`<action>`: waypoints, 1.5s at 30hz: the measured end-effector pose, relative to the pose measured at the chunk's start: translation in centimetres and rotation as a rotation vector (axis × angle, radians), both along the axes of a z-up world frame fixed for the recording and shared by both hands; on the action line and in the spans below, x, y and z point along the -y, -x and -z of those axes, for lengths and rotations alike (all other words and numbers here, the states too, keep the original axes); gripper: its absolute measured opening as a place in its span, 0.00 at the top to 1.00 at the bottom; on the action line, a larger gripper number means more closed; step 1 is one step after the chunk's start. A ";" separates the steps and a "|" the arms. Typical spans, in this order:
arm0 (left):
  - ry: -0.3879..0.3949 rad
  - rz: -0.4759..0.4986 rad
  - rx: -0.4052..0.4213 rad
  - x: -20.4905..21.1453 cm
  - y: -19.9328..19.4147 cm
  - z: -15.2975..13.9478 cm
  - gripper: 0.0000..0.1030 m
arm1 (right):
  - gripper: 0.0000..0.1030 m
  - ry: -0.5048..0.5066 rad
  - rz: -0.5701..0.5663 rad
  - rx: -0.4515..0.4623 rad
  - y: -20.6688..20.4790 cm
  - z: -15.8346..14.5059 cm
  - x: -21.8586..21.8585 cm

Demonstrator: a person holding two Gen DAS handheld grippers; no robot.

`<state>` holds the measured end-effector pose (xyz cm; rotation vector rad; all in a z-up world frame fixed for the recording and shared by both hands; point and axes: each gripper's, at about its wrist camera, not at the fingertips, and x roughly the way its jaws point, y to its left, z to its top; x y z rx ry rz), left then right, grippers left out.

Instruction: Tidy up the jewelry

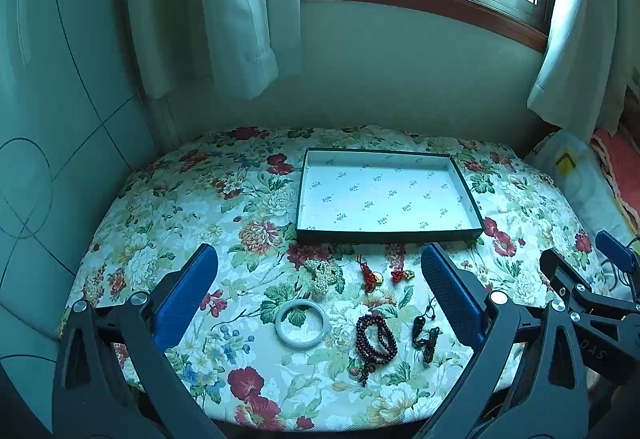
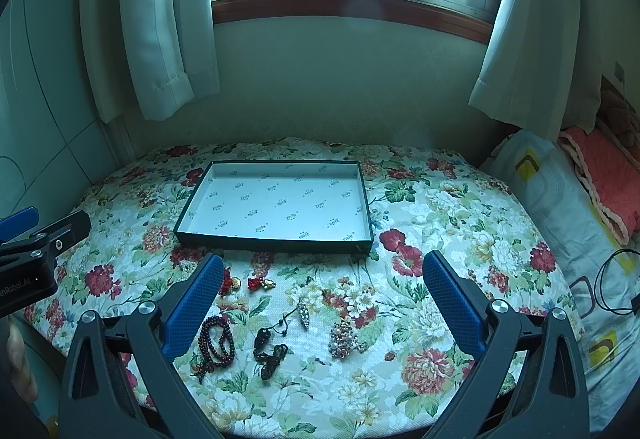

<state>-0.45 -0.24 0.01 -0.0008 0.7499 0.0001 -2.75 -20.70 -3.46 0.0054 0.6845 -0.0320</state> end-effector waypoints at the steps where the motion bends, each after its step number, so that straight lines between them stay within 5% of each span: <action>1: 0.000 0.000 0.000 0.0 0.0 0.0 0.02 | 0.04 0.000 0.000 0.000 -0.1 0.1 -0.1; 45: 0.005 0.002 -0.007 0.3 0.3 0.4 0.02 | 0.04 -0.003 0.001 -0.003 -0.1 0.1 -0.2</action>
